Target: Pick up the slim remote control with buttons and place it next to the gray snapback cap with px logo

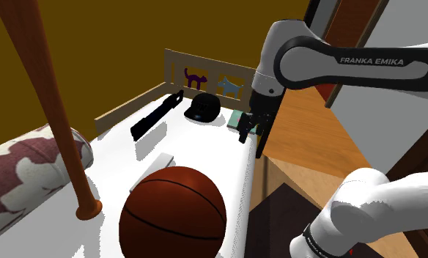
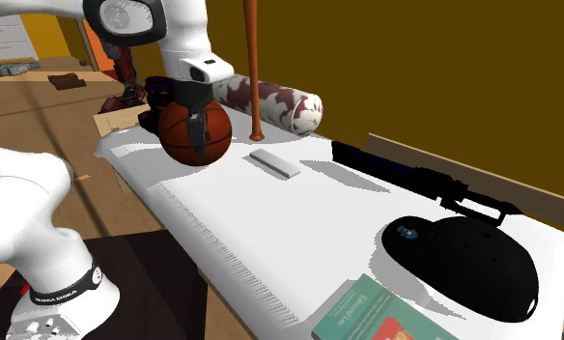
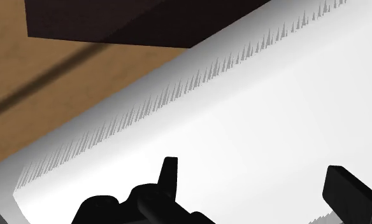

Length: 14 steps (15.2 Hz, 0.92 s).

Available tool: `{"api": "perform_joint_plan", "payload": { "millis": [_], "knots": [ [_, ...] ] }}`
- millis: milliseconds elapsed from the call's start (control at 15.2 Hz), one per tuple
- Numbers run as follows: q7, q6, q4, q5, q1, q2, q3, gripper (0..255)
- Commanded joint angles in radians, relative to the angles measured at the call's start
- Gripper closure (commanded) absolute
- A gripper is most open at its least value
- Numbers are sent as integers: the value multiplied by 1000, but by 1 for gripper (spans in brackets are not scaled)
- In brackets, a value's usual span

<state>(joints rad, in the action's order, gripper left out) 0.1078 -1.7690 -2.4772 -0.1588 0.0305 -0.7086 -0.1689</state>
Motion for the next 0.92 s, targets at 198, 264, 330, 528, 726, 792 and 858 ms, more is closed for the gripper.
{"api": "perform_joint_plan", "payload": {
  "millis": [198, 264, 330, 528, 726, 792, 858],
  "knots": [
    [243, -107, 24, -58, -9, 112, -140, 0],
    [291, -128, 35, -64, -13, 140, -168, 0],
    [339, -149, 47, -68, -19, 171, -195, 0],
    [488, -210, 96, -65, -41, 272, -276, 0],
    [645, -265, 161, -34, -68, 389, -353, 0],
    [700, -282, 186, -16, -78, 432, -377, 0],
    [756, -297, 212, 5, -87, 476, -401, 0]
  ]
}}
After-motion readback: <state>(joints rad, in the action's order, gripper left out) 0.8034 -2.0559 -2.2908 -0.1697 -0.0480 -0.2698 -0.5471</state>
